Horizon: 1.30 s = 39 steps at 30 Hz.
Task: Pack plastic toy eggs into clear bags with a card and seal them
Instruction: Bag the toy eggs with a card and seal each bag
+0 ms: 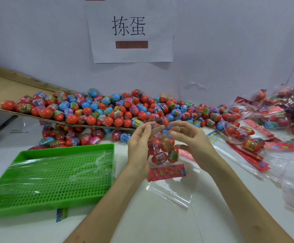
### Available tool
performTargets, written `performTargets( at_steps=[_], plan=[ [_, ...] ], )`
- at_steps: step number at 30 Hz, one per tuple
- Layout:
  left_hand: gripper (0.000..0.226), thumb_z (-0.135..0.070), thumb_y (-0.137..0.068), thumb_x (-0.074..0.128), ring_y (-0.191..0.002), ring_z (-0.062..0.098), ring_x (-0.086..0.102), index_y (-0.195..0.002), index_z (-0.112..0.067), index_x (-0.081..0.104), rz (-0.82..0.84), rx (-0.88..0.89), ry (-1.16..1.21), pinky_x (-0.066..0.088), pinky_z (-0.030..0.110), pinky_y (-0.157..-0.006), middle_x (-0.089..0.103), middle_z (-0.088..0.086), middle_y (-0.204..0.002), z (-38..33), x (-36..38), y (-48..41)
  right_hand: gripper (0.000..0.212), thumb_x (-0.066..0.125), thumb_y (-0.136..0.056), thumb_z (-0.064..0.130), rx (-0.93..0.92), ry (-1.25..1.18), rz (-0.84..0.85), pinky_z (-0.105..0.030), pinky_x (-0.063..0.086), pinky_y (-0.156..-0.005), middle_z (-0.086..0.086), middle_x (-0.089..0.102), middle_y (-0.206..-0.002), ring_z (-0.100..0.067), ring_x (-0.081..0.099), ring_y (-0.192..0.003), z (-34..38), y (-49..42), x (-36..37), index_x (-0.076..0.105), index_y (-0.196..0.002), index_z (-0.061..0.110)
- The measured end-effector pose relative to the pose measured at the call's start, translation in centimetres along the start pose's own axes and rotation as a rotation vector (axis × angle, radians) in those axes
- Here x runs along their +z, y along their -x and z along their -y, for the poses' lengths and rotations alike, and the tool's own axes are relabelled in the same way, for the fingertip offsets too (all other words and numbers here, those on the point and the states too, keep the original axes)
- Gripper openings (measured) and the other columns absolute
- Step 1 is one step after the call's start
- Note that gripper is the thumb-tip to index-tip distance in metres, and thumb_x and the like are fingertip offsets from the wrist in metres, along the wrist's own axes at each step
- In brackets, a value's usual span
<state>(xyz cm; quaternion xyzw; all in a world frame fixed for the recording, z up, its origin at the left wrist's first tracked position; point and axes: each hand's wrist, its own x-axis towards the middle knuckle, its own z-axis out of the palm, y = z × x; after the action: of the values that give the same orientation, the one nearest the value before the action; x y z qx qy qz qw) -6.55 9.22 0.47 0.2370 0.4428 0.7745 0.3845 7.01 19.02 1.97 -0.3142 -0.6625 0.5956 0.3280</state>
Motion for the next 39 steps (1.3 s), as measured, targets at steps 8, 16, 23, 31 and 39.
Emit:
performTargets(
  at_steps=[8,16,23,31,39],
  plan=[
    [0.054,-0.049,-0.087,0.066,-0.108,0.026,0.074,-0.127,-0.014,0.066,0.081,-0.103,0.046,0.063,0.037,-0.085,0.076,0.009,-0.121,-0.5,0.3,0.0,0.006,0.078,-0.087,0.017,0.04,-0.077,0.017,-0.03,0.056,-0.065,-0.005,0.073,-0.089,-0.02,0.069,-0.081,0.0,0.2,-0.4,0.077,-0.082,0.02],
    [0.011,-0.023,-0.092,0.073,-0.118,0.043,0.067,-0.103,-0.023,0.077,0.191,-0.197,0.039,0.051,0.065,-0.101,0.073,0.019,-0.12,0.3,0.1,0.2,0.024,0.079,-0.083,0.03,-0.026,-0.19,0.04,-0.028,0.058,-0.074,-0.007,0.076,-0.106,-0.023,0.073,-0.098,0.2,0.2,-0.5,0.078,-0.106,0.022],
    [0.017,-0.028,-0.087,0.07,-0.106,0.03,0.072,-0.101,-0.024,0.078,0.223,-0.181,0.093,0.06,0.049,-0.091,0.074,0.015,-0.117,-0.6,0.3,0.5,0.022,0.07,-0.082,0.016,-0.023,-0.322,0.135,-0.029,0.057,-0.076,-0.005,0.075,-0.105,-0.019,0.07,-0.101,0.8,0.4,-0.2,0.079,-0.101,0.022],
    [0.022,-0.013,-0.085,0.067,-0.1,0.021,0.074,-0.104,-0.021,0.074,0.342,-0.205,0.118,0.063,0.036,-0.081,0.074,0.008,-0.117,-1.5,0.5,1.1,0.015,0.065,-0.08,0.009,0.001,-0.467,0.14,-0.038,0.06,-0.075,-0.009,0.073,-0.099,-0.025,0.069,-0.094,0.9,0.4,-0.2,0.077,-0.083,0.017],
    [0.022,-0.003,-0.077,0.064,-0.124,0.023,0.067,-0.07,-0.023,0.071,0.501,-0.183,0.123,0.054,0.045,-0.092,0.067,0.001,-0.138,-2.0,0.2,1.6,0.018,0.06,-0.078,0.009,0.046,-0.539,0.209,-0.033,0.058,-0.072,-0.004,0.068,-0.087,-0.021,0.067,-0.082,1.5,0.7,-0.2,0.073,-0.076,0.021]
  ],
)
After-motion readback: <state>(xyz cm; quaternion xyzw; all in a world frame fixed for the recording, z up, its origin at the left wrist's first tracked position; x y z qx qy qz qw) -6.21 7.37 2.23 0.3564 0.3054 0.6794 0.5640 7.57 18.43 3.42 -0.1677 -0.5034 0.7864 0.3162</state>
